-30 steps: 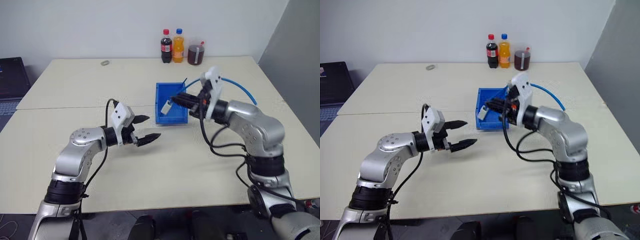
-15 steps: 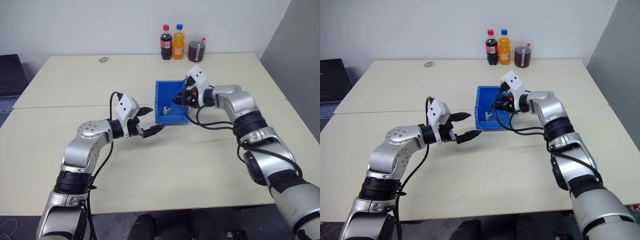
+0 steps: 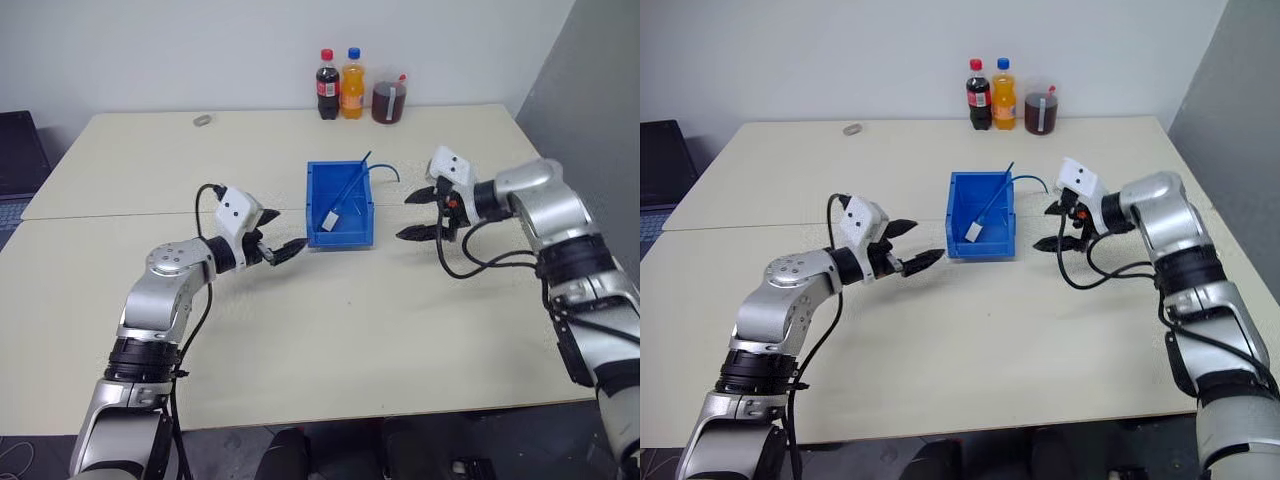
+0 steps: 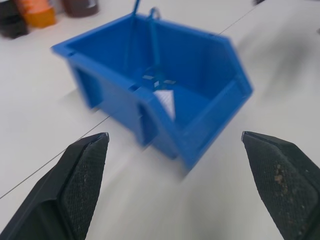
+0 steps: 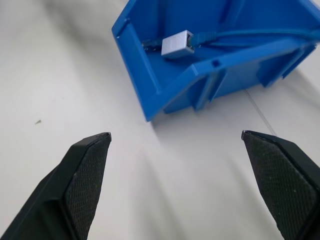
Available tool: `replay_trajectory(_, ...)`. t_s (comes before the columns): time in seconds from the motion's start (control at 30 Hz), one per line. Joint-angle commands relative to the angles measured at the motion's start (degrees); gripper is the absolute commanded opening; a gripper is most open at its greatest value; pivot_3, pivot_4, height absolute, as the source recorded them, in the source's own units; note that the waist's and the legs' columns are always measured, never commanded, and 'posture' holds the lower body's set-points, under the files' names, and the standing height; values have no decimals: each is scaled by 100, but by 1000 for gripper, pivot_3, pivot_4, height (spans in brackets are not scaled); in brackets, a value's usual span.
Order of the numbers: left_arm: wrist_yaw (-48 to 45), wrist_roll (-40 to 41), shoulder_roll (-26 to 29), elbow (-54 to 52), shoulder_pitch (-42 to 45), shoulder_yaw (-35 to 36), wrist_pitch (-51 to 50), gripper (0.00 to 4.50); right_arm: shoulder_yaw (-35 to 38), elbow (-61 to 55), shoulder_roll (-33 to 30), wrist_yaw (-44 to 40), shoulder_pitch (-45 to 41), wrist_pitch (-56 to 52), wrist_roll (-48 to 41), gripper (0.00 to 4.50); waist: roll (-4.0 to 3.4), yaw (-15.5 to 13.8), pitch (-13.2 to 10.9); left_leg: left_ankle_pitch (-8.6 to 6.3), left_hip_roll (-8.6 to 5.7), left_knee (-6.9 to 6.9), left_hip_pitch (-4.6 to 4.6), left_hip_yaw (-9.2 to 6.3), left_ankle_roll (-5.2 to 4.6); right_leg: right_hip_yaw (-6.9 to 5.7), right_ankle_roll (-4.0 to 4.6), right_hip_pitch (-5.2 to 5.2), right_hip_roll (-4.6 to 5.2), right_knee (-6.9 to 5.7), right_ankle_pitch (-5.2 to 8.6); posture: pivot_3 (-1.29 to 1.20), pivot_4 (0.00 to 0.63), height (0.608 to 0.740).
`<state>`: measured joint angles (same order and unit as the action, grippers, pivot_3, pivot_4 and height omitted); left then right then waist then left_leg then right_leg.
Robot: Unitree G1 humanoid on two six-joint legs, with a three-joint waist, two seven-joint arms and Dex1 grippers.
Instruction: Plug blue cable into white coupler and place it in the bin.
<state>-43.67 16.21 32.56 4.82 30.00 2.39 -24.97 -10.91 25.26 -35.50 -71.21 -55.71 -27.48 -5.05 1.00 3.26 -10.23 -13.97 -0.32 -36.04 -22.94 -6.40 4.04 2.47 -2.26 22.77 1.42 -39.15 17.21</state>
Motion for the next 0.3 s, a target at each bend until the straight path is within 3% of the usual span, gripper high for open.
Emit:
replay_trajectory(0.03, -111, 253, 280, -160, 18, 402, -191, 4500, 912, -1360, -299, 357, 435, -967, -674, 4469, 1, -16, -1, 0, -2, -1, -1, 0, 0, 0, 0, 0, 4, 0, 0, 0, 150, 740)
replay_trajectory(0.3, -371, 510, 388, 184, 339, 521, -310, 4500, 1364, -1997, -341, 988, 820, -1487, -1048, 4469, 2, -29, -1, 0, -7, -7, 2, 0, 0, -5, -5, -7, 6, -2, -3, 0, 150, 740)
